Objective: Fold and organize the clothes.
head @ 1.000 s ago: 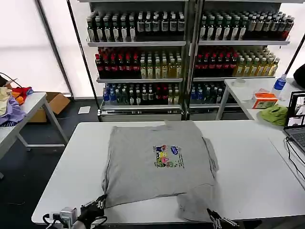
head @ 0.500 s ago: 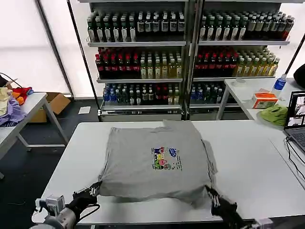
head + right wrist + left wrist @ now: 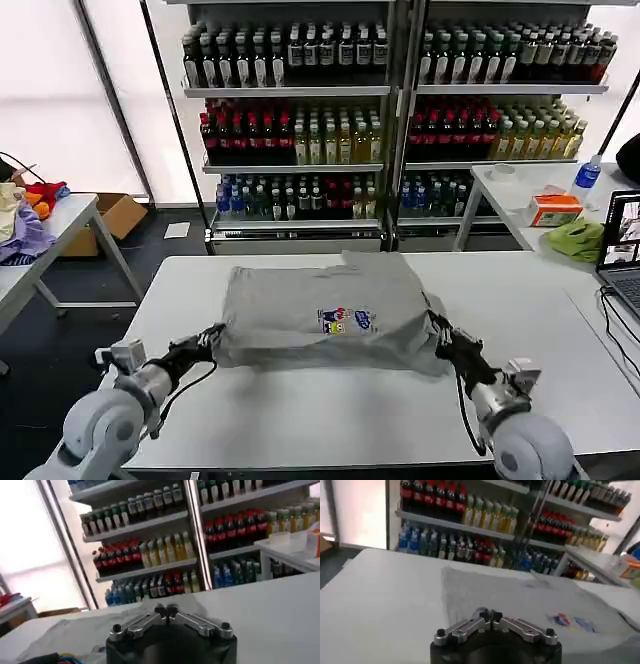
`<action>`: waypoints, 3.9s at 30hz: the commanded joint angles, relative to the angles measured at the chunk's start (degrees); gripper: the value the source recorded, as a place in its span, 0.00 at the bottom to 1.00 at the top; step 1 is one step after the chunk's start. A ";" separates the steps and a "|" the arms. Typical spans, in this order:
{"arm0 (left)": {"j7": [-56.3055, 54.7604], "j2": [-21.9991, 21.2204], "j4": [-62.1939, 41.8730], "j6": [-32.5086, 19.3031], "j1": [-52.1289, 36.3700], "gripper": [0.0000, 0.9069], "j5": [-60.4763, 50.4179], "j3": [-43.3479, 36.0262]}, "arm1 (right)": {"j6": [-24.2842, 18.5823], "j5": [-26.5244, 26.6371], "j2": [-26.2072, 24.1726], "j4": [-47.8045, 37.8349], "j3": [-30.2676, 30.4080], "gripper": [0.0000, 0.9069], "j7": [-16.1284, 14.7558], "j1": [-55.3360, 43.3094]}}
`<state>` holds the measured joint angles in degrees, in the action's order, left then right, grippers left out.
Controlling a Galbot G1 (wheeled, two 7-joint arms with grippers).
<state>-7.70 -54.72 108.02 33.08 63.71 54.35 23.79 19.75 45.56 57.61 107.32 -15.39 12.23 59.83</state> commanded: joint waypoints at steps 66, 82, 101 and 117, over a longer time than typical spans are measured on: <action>-4.32 -8.88 23.04 0.05 41.05 1.00 -14.42 17.86 | 5.82 -8.61 -3.55 25.14 -15.28 1.00 2.29 45.48; 6.51 5.58 9.75 0.03 19.22 1.00 -9.92 21.15 | 10.03 -7.97 -5.52 2.80 -14.81 1.00 -15.91 3.71; 20.64 6.96 -28.13 -0.59 -20.43 1.00 -14.38 -7.66 | 9.48 -19.26 7.54 -47.74 11.32 1.00 -32.64 -38.66; 20.43 1.33 -29.03 -0.78 -18.62 1.00 -15.53 -8.91 | 10.02 -20.48 13.03 -51.08 11.64 0.98 -28.75 -36.64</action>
<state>11.18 -51.34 82.54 32.14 47.90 39.40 18.29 29.79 26.38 68.11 61.38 -5.55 -16.07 26.45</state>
